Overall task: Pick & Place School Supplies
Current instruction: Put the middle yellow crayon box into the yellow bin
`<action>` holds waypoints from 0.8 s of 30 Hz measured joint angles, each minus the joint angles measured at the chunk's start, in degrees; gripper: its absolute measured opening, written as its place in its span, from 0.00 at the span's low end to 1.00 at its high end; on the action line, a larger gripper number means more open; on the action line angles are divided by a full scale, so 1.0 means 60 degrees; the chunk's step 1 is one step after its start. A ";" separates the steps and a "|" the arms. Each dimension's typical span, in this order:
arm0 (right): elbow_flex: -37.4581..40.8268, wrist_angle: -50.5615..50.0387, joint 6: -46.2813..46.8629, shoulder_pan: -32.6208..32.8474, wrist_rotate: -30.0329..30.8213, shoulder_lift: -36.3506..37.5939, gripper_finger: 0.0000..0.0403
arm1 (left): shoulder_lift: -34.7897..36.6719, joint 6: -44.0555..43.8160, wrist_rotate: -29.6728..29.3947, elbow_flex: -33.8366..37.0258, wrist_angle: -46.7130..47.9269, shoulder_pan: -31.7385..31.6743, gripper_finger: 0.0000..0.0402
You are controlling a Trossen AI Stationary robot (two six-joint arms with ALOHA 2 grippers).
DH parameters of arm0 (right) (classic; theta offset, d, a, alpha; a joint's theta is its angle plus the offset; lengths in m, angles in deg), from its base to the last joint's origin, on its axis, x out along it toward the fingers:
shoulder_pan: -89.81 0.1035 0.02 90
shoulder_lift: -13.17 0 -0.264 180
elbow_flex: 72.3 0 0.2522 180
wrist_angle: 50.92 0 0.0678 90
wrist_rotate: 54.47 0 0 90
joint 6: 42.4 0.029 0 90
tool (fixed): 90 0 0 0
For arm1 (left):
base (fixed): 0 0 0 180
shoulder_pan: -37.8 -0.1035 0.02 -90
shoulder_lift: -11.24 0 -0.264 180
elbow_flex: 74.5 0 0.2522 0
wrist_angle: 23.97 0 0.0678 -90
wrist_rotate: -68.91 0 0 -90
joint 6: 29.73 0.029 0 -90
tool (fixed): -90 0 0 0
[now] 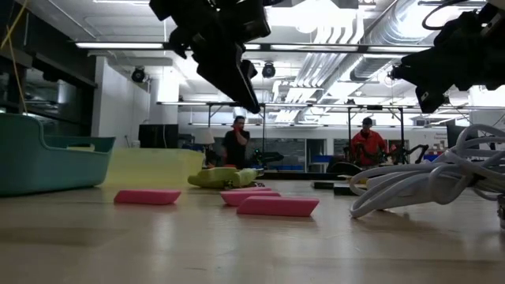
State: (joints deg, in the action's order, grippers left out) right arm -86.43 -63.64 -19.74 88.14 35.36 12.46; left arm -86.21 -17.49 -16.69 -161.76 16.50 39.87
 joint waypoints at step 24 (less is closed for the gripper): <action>0.0000 0.0005 -0.0001 0.0003 -0.0006 -0.0036 0.24 | -0.1740 0.1209 0.2309 0.0022 -0.3085 -0.1077 0.27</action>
State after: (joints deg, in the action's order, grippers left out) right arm -86.43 -63.62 -19.75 88.16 35.32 12.24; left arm -96.65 -10.23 -2.83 -161.63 -2.01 33.41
